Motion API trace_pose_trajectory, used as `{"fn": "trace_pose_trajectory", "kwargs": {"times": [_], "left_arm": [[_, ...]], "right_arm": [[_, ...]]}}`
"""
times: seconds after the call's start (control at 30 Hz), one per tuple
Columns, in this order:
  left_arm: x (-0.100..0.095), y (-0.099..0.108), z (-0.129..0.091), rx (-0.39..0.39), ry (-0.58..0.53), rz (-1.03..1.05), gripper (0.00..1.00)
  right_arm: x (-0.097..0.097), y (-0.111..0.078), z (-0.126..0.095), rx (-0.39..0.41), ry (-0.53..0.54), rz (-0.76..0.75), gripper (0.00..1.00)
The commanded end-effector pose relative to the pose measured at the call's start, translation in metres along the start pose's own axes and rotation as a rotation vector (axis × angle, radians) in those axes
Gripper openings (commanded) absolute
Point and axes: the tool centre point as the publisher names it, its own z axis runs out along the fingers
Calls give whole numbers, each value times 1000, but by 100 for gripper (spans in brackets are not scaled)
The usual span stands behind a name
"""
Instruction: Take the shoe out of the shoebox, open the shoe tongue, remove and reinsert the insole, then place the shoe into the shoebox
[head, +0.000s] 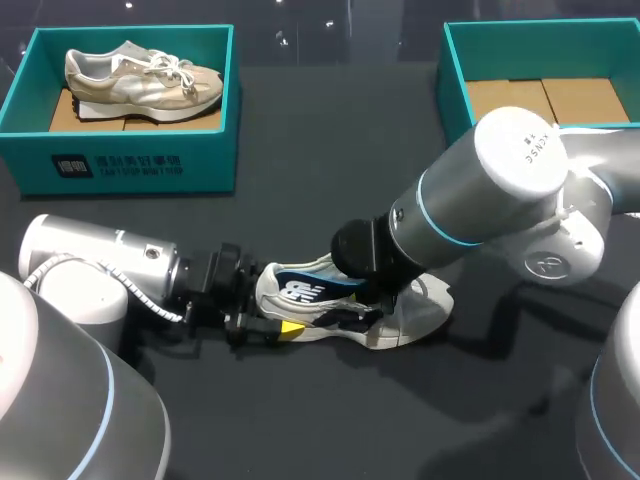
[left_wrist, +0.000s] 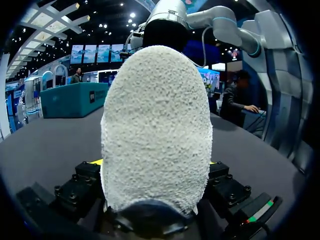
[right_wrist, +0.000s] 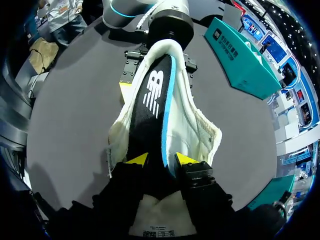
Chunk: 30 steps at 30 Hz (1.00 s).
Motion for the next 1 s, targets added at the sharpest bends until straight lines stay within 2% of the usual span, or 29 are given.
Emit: {"fn": "trace_pose_trajectory", "kwargs": {"times": [0.03, 0.23, 0.63, 0.8, 1.0], "left_arm": [[-1, 0, 0, -1, 1, 0, 0], [-1, 0, 0, -1, 1, 0, 0], [-1, 0, 0, -1, 1, 0, 0], [-1, 0, 0, -1, 1, 0, 0], [-1, 0, 0, -1, 1, 0, 0]], "right_arm": [[0, 6, -1, 31, 23, 14, 42], [-4, 11, 2, 93, 114, 62, 40], [-8, 21, 6, 109, 226, 87, 34], [-6, 24, 12, 132, 274, 99, 31], [-1, 26, 20, 119, 296, 108, 28]]}}
